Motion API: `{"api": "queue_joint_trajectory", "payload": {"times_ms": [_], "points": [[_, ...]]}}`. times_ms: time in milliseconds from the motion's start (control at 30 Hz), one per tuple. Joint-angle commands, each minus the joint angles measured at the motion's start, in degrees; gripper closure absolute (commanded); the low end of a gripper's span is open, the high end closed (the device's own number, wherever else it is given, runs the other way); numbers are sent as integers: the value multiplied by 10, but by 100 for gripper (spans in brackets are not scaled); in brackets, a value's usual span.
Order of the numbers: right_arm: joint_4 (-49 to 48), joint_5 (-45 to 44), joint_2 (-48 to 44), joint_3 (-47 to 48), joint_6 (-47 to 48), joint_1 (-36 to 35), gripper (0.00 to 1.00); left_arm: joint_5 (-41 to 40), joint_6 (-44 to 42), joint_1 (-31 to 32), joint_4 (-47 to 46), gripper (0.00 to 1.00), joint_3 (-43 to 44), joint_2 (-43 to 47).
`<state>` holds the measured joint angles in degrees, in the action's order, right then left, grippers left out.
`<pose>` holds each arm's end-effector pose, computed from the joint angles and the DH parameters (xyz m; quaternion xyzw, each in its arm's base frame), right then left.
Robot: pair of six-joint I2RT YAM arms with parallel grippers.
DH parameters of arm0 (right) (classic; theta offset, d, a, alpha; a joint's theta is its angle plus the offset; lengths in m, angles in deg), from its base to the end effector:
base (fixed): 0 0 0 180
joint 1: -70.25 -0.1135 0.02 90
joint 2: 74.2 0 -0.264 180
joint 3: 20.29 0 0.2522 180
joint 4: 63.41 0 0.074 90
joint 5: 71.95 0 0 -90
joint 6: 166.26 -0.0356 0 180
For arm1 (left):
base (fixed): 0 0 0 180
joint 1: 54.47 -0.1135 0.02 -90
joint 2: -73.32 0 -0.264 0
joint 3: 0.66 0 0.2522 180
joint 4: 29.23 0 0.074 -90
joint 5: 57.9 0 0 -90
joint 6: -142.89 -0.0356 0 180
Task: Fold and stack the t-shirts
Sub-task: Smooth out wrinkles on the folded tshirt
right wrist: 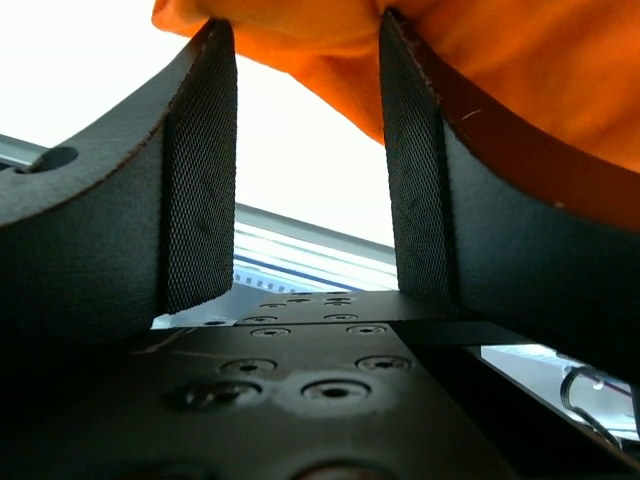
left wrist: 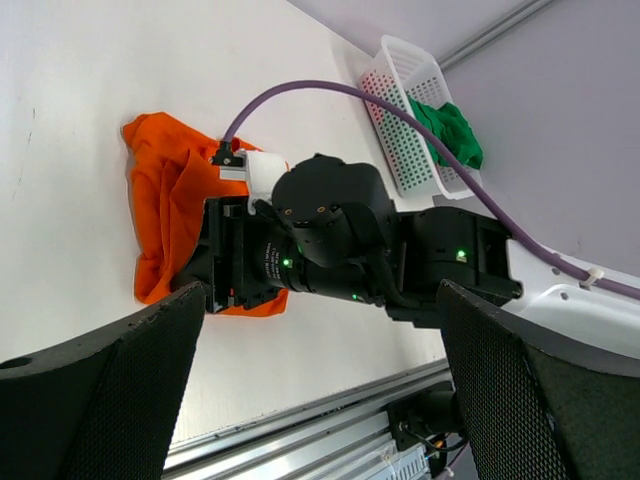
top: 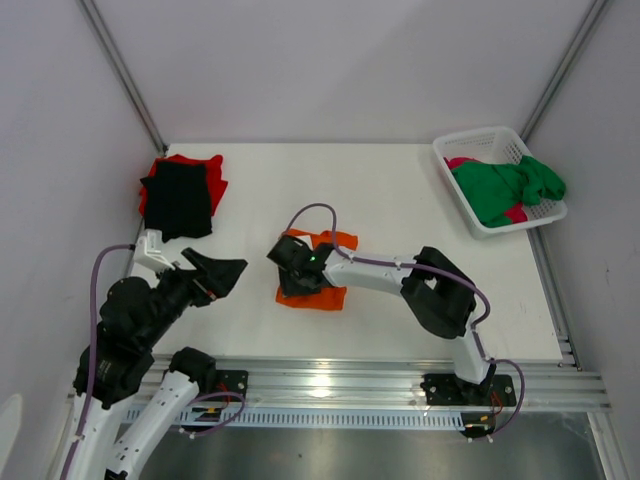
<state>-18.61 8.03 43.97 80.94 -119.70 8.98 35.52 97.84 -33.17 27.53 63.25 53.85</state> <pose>0.2157 0.3807 0.1767 -0.1286 0.9577 0.1408 0.2156 0.0534 -0.0231 0.3547 -0.1412 0.7659 -0.3620 0.5123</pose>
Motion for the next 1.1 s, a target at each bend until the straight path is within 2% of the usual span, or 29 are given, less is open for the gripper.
{"api": "queue_joint_trajectory", "payload": {"times_ms": [0,233,367,533,667,1067], "points": [[10,-49,-64,-15,10,3,48,18,-6,-3,-18,1,-15,-11],[12,-125,-169,-84,-52,9,46,48,1,-3,-48,0,-50,-29],[-55,-118,-240,-197,-105,26,44,65,2,-3,-67,1,-57,-44],[-120,-100,-305,-293,-150,63,39,83,2,-3,-80,0,-55,-63],[-152,-84,-310,-338,-152,87,39,92,2,-3,-88,1,-53,-74],[-168,-59,-263,-329,-139,94,39,92,2,-3,-93,1,-47,-82]]}}
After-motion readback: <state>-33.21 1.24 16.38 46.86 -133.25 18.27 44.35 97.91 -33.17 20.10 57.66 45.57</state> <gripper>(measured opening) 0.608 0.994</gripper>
